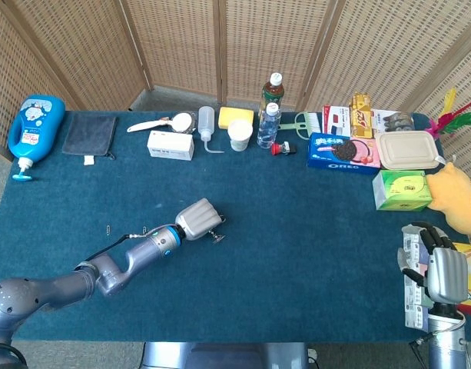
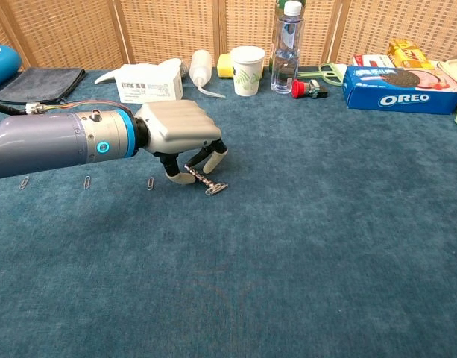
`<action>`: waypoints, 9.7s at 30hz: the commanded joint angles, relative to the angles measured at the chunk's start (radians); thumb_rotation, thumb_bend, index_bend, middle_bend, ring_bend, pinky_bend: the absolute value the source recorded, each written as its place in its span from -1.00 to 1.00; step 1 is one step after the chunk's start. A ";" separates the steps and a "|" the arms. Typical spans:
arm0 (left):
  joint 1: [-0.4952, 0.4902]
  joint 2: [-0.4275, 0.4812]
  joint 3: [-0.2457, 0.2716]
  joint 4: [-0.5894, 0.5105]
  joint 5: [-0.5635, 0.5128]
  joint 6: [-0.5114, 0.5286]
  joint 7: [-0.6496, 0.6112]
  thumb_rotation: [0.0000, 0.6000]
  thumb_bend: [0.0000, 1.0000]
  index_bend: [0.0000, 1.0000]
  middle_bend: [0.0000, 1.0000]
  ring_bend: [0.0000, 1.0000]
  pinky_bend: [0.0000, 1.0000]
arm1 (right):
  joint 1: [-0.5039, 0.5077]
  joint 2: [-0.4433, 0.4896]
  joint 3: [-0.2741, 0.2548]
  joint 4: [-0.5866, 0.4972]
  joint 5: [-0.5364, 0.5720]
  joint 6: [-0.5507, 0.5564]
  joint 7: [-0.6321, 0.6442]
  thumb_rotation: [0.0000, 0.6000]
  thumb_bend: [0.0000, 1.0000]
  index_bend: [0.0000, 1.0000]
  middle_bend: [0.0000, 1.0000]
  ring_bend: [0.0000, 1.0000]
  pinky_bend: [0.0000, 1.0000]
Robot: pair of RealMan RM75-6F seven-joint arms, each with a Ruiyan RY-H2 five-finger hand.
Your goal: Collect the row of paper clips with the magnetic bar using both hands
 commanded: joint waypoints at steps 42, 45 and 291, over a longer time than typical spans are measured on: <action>0.010 0.047 -0.012 -0.043 -0.038 -0.001 0.024 1.00 0.26 0.25 0.37 0.50 0.49 | -0.005 0.003 0.006 0.001 -0.012 0.013 0.057 1.00 -0.15 -0.22 -0.30 -0.44 -0.17; 0.015 0.072 -0.015 -0.064 -0.032 0.019 0.016 1.00 0.27 0.26 0.40 0.52 0.49 | -0.002 0.002 0.007 0.002 -0.014 0.011 0.056 1.00 -0.15 -0.22 -0.30 -0.44 -0.17; 0.308 0.585 0.016 -0.282 -0.113 0.116 0.071 1.00 0.31 0.33 0.50 0.61 0.50 | 0.066 -0.035 0.003 -0.006 -0.020 -0.044 0.037 1.00 -0.15 -0.23 -0.29 -0.42 -0.17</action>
